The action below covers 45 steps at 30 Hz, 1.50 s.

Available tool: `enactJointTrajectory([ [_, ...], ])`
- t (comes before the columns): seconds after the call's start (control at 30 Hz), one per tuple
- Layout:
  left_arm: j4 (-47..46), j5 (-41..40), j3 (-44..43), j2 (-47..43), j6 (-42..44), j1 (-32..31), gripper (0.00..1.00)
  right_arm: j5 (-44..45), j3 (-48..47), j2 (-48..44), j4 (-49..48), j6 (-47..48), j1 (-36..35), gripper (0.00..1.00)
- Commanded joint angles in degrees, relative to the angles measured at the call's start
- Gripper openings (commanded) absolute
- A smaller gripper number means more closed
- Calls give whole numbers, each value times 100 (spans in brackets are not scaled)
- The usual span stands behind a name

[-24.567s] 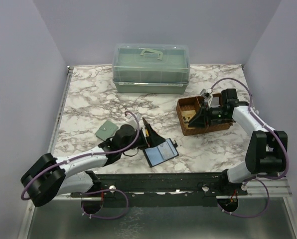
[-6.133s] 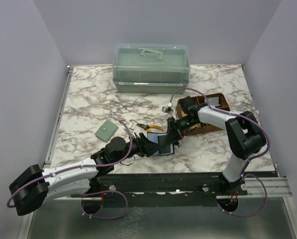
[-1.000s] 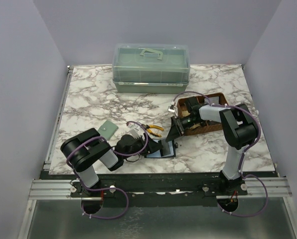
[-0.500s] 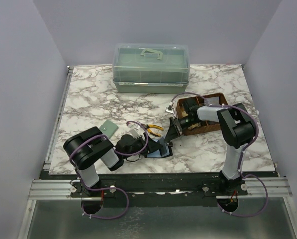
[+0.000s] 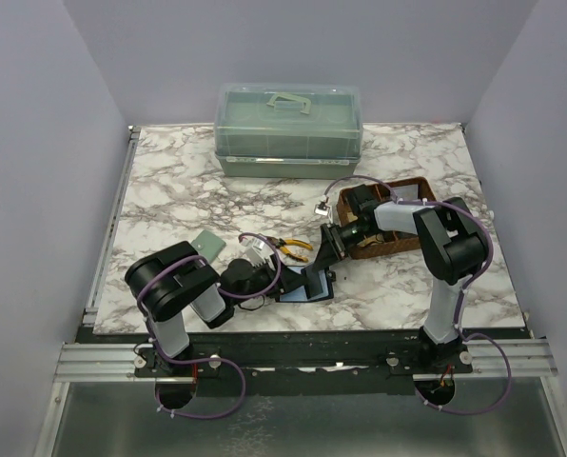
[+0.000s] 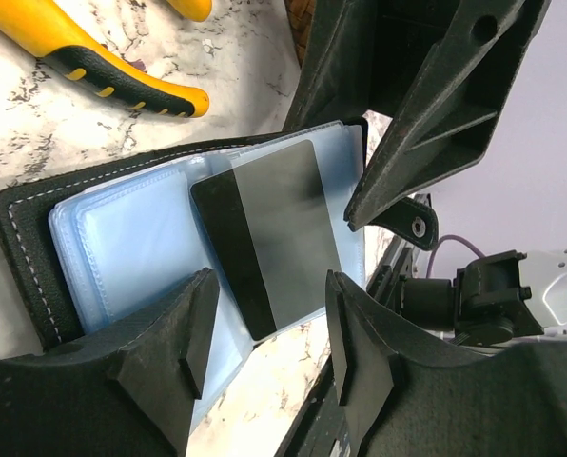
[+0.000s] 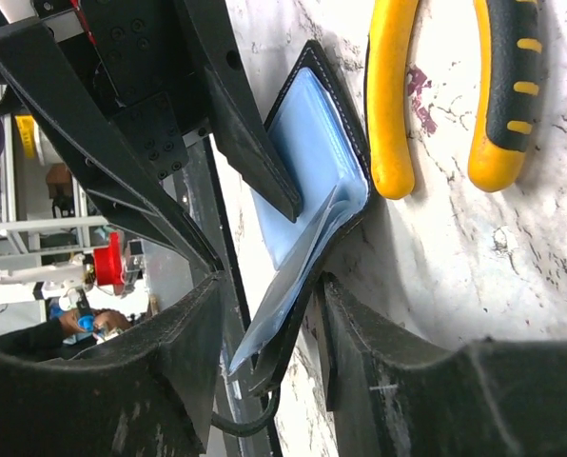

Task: Take the credit cards out of the card holder
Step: Remove the credit card from the card holder.

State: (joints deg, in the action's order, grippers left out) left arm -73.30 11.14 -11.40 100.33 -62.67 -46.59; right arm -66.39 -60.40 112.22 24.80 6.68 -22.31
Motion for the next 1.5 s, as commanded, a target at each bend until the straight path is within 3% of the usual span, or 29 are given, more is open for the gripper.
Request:
enactJointTrajectory([
  [0.0,-144,107,141,126,10,38,54,785,169,430,3,38,78,45],
  [0.13,-206,92,177,87,-7,54,54,757,143,477,29,43,84,34],
  [0.3,-220,90,194,-108,-71,70,57,444,104,469,62,74,86,9],
  [0.5,-207,32,374,-605,-195,75,60,-339,60,292,186,338,103,0],
  [0.8,245,-57,488,-1236,-38,80,58,-1370,16,238,327,580,104,0],
  [1.17,320,-14,330,-1268,74,82,51,-2297,-29,104,648,1021,96,0],
  [1.47,314,309,60,-1398,160,84,34,-2484,-157,175,1080,1476,86,0],
])
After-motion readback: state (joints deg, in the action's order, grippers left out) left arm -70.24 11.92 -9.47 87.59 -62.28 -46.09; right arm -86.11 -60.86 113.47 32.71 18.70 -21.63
